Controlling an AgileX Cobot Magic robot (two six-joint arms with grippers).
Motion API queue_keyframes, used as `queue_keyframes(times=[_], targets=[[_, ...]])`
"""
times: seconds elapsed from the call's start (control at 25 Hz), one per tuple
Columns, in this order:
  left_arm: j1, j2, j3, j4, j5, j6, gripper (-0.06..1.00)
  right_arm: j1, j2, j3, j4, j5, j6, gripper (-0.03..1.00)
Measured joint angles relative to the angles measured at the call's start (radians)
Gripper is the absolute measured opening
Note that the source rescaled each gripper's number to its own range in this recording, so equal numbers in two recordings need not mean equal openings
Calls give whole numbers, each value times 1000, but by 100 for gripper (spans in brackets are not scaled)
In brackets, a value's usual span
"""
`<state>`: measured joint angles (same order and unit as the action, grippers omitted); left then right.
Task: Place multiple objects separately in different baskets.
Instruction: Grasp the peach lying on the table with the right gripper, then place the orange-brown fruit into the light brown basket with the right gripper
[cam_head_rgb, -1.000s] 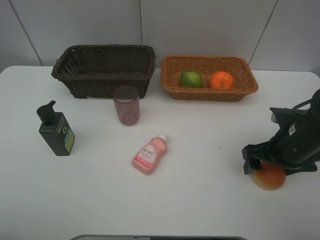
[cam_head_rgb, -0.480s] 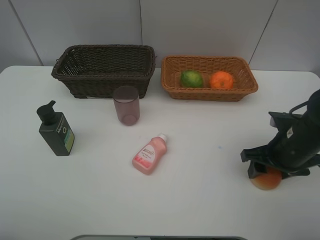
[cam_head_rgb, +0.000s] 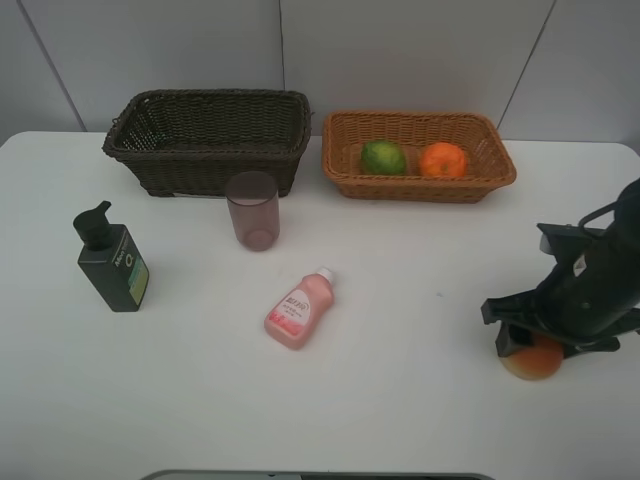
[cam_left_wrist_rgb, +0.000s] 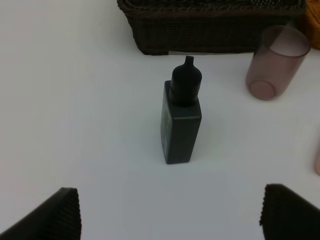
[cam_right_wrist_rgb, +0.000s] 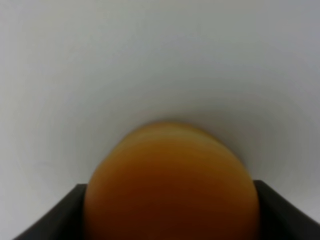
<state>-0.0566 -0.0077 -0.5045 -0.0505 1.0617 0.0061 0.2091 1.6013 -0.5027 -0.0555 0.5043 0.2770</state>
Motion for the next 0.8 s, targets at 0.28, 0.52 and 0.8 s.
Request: queue_keyframes(times=[0.28, 0.52, 0.8], targets=[[0, 0, 0, 0, 0, 0, 92, 0, -14, -57, 24, 86, 0, 0], [0, 0, 0, 0, 0, 0, 92, 0, -17, -241, 22, 328, -9, 0], [0, 0, 0, 0, 0, 0, 92, 0, 0, -457, 1, 425, -24, 0]])
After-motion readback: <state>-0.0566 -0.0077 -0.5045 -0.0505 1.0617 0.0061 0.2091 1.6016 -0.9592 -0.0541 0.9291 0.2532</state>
